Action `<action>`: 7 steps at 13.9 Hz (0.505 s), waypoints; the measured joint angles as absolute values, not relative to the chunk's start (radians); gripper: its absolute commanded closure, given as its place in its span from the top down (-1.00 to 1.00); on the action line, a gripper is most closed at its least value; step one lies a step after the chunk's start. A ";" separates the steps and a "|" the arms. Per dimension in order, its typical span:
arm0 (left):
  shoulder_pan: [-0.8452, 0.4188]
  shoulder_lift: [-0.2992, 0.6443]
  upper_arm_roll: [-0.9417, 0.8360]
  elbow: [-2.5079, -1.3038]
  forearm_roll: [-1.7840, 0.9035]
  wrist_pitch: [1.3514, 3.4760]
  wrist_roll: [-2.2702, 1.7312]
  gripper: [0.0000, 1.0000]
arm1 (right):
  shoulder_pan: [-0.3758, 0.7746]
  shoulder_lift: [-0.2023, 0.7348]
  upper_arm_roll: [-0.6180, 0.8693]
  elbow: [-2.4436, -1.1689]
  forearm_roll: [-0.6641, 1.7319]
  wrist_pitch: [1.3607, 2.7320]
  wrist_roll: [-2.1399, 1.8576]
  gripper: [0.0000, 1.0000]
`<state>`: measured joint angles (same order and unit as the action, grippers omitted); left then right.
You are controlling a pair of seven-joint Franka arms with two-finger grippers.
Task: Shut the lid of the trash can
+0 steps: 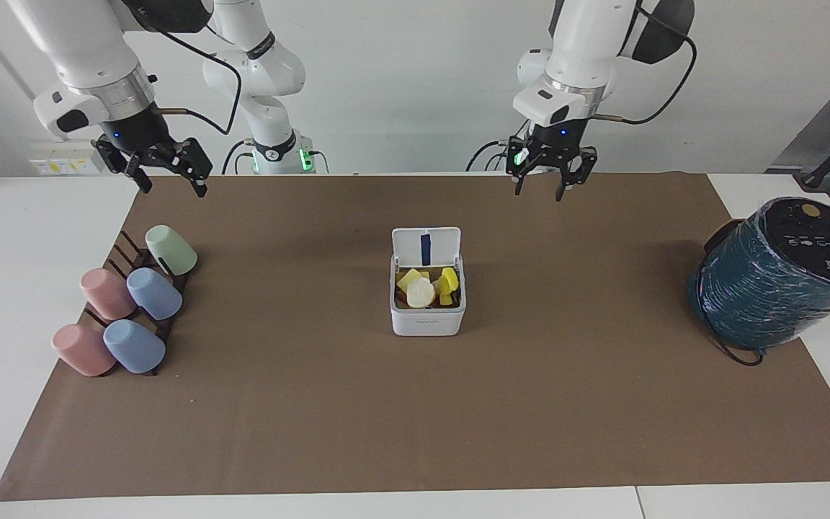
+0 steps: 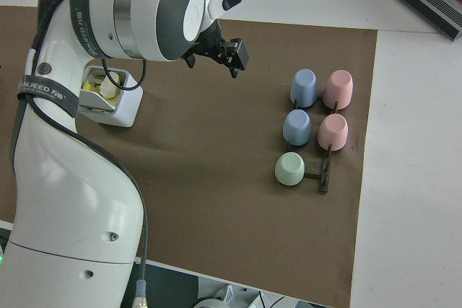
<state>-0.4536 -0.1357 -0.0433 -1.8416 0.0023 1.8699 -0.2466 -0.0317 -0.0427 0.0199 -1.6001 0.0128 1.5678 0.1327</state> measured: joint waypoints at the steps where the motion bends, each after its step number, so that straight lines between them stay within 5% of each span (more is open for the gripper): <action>1: -0.481 -0.134 -0.043 -1.858 0.002 1.903 -0.288 -0.96 | -0.032 -0.043 0.020 -1.600 0.013 1.568 0.133 1.00; 7: -0.632 -0.082 -0.045 -1.925 0.002 2.068 -0.453 -1.00 | -0.032 -0.043 0.020 -1.600 0.013 1.568 0.133 1.00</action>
<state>-0.6318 -0.0822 -0.0448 -1.9254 0.0023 2.0681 -0.4532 -0.0317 -0.0427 0.0199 -1.6001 0.0128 1.5678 0.1327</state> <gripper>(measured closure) 0.987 0.000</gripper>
